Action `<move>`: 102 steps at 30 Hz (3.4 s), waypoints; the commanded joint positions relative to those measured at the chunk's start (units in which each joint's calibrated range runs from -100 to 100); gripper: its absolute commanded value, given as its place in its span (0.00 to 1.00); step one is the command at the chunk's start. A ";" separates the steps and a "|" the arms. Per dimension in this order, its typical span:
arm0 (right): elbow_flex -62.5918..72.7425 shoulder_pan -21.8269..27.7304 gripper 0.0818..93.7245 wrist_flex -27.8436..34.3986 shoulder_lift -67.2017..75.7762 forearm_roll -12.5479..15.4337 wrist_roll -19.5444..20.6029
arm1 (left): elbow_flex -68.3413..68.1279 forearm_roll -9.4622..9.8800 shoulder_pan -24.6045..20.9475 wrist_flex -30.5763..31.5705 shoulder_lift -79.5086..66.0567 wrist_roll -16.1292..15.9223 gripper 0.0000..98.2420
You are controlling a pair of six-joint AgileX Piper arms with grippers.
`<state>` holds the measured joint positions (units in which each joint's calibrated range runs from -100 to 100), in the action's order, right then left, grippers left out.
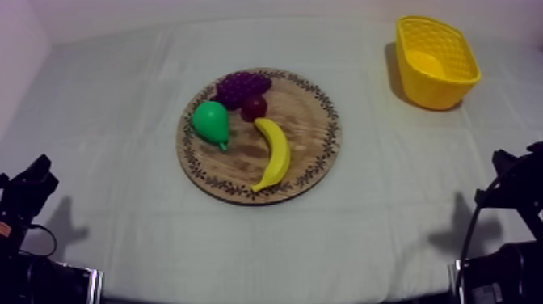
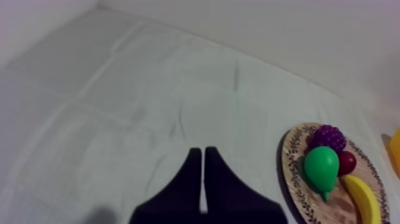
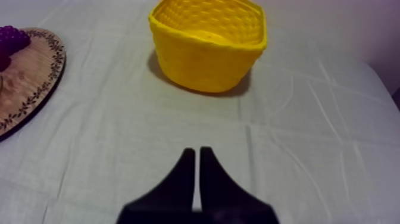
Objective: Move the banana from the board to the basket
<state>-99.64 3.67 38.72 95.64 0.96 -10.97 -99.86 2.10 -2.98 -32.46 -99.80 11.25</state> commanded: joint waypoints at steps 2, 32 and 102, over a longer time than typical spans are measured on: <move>-0.03 -1.55 0.00 -0.01 0.03 0.04 2.55 | -0.03 0.03 -0.03 -0.03 -0.03 0.01 0.00; 6.22 -4.24 0.01 -3.69 -8.31 -0.15 10.20 | -0.03 0.03 -0.03 -0.03 -0.03 0.01 0.00; 64.55 -43.27 0.29 13.38 -77.68 -7.84 33.08 | -0.03 0.03 -0.03 -0.03 -0.03 0.01 0.00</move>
<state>-35.08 -40.07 52.49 17.97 -7.77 24.00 -99.86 2.10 -2.98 -32.46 -99.80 11.24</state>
